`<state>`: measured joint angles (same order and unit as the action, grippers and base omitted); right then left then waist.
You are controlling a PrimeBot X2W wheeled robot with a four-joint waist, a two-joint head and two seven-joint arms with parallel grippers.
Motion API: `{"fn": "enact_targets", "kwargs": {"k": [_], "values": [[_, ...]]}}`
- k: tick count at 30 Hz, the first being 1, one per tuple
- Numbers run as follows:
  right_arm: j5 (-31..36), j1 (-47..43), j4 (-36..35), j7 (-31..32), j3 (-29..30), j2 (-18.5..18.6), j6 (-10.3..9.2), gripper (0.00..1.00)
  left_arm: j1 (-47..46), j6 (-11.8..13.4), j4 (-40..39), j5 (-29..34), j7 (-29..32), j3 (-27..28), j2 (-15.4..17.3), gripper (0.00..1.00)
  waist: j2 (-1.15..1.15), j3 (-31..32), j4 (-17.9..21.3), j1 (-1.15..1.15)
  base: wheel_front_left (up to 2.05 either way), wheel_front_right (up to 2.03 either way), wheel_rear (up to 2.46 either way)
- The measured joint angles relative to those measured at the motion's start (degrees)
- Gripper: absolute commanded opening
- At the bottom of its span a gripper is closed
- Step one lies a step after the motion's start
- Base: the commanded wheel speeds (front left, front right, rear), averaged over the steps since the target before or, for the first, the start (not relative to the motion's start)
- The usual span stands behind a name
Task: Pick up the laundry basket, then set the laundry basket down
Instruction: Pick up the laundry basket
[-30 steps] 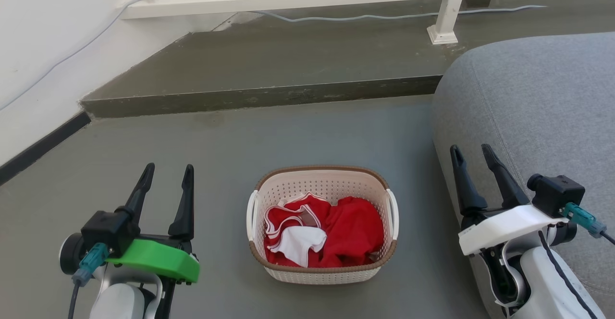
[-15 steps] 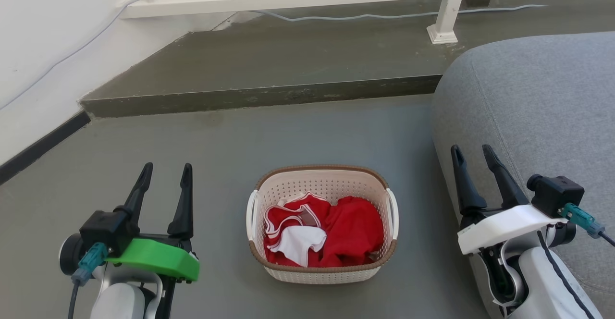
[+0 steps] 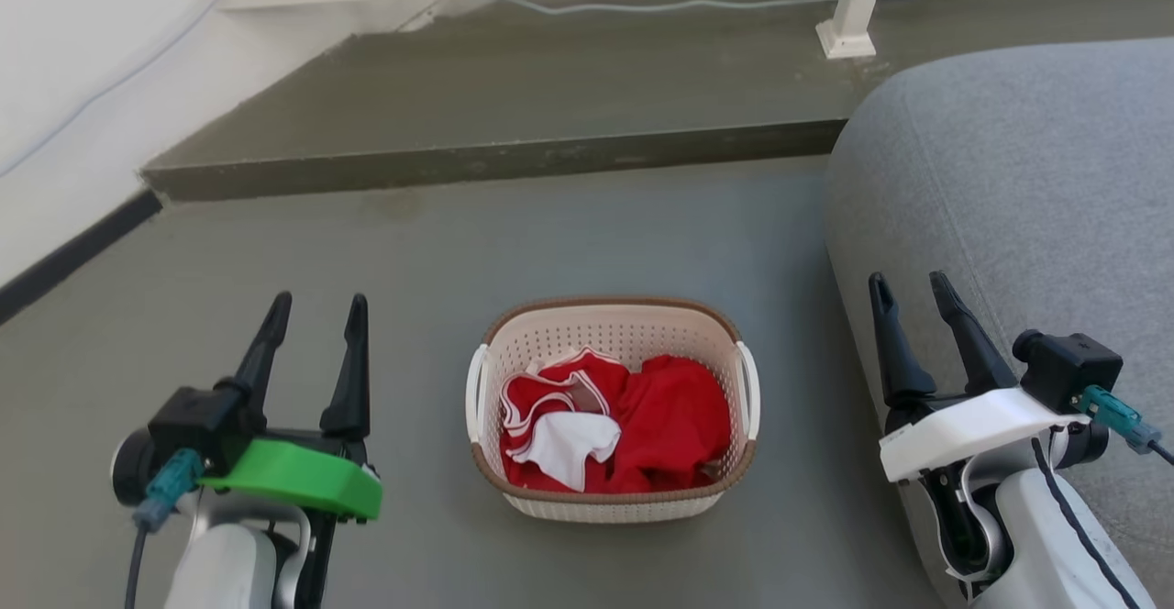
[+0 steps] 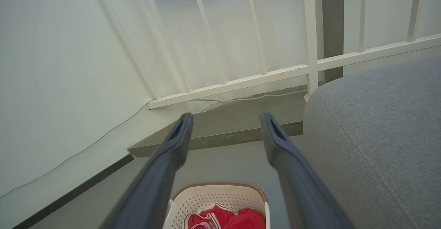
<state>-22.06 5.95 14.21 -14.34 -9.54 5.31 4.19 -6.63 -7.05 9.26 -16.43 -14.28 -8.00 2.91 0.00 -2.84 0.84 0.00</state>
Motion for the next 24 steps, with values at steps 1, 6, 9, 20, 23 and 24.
{"fn": "enact_targets", "kwargs": {"k": [1, 6, 9, 20, 23, 24], "values": [[0.22, 0.04, -0.01, 0.00, 0.02, 0.00, 0.00, 1.00, -0.52, 0.00, -0.14, -0.01, 0.00, 0.01, 0.00, 1.00, 0.00, -0.45, 0.01, 0.00, 0.00, 0.00, 0.00], [0.46, 1.62, -0.30, -0.01, 0.29, -0.08, 0.00, 1.00, -2.69, -0.01, -0.59, -0.03, -0.15, -0.22, -0.02, 1.00, 0.00, -3.20, 0.16, 0.00, 0.00, 0.00, 0.00], [0.69, 2.96, -0.49, -0.01, 0.67, -0.20, 0.00, 1.00, -3.78, -0.01, -0.62, -0.04, -0.15, -0.26, -0.04, 1.00, 0.00, -5.20, 0.32, 0.00, 0.00, 0.00, 0.00], [1.43, 8.44, 1.78, -0.09, 1.56, -1.00, -0.26, 1.00, -9.73, -0.08, 0.97, -1.05, -0.15, -0.23, 0.36, 1.00, 0.00, -13.69, 1.09, 0.00, 0.00, 0.00, 0.00], [1.43, 10.00, 3.18, -0.09, 1.77, -1.30, -0.35, 1.00, -11.58, -0.08, 1.63, -1.34, -0.16, -1.14, 0.96, 1.00, 0.00, -15.96, 1.25, 0.00, 0.00, 0.00, 0.00], [1.43, 10.50, 3.58, -0.10, 1.81, -1.31, -0.35, 1.00, -12.27, -0.09, 1.97, -1.53, -0.16, -1.36, 1.19, 1.00, 0.00, -16.74, 1.29, 0.00, 0.00, 0.00, 0.00]]}}
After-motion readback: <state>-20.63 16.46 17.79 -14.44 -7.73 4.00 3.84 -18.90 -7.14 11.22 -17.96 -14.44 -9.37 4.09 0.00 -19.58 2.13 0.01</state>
